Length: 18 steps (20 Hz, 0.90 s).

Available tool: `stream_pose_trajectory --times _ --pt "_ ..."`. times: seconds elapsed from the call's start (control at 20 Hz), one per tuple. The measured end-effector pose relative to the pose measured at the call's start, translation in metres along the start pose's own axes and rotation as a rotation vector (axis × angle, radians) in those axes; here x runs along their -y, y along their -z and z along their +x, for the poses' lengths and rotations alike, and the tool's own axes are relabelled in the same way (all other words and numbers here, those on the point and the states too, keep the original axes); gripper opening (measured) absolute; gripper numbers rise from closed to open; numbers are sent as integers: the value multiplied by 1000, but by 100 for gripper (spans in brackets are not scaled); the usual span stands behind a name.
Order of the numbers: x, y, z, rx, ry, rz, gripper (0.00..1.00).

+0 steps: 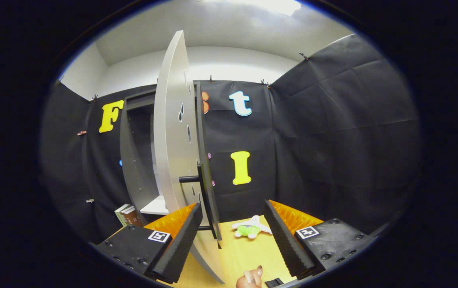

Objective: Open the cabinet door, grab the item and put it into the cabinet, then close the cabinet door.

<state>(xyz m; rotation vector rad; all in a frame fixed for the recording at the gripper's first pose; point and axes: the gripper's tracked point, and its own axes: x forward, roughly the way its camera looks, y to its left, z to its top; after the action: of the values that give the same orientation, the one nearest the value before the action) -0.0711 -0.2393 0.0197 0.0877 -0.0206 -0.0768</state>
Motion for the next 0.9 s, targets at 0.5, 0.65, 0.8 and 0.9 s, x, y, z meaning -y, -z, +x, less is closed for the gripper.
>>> stream_pose_trajectory --times 0.5,0.65,0.8,0.9 --pt "-66 10 0 3 -44 -55 98" --pt "-85 13 -2 7 1 -50 98" --pt "-108 19 -2 7 46 -28 98" --pt "-125 21 -1 14 68 -34 98"
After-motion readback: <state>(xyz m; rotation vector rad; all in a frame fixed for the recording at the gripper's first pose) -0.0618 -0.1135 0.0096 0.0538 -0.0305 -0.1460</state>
